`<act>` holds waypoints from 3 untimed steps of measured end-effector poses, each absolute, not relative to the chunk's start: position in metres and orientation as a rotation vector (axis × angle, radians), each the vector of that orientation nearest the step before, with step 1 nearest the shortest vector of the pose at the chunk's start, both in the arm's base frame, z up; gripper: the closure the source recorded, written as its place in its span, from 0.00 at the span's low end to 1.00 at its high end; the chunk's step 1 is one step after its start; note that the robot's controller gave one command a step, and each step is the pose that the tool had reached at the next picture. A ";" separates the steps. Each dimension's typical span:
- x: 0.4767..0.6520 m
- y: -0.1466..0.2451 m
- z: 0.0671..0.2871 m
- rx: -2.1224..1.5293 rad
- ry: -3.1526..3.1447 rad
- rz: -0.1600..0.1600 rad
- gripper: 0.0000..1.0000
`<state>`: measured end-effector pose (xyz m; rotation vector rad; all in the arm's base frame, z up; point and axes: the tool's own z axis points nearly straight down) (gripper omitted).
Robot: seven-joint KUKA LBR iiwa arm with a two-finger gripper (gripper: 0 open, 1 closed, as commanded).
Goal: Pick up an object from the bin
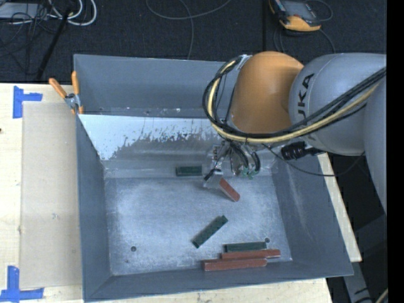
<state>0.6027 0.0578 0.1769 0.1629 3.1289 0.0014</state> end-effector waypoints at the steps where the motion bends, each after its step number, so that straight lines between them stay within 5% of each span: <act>1: 0.601 0.058 0.173 0.162 3.137 -0.001 0.00; 2: 0.534 0.051 0.067 -0.177 3.143 0.000 0.00; 3: 0.604 0.002 0.071 -0.682 3.064 -0.002 0.00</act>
Offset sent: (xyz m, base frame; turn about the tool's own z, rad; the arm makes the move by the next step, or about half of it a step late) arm 0.0000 0.0000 0.0000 0.0000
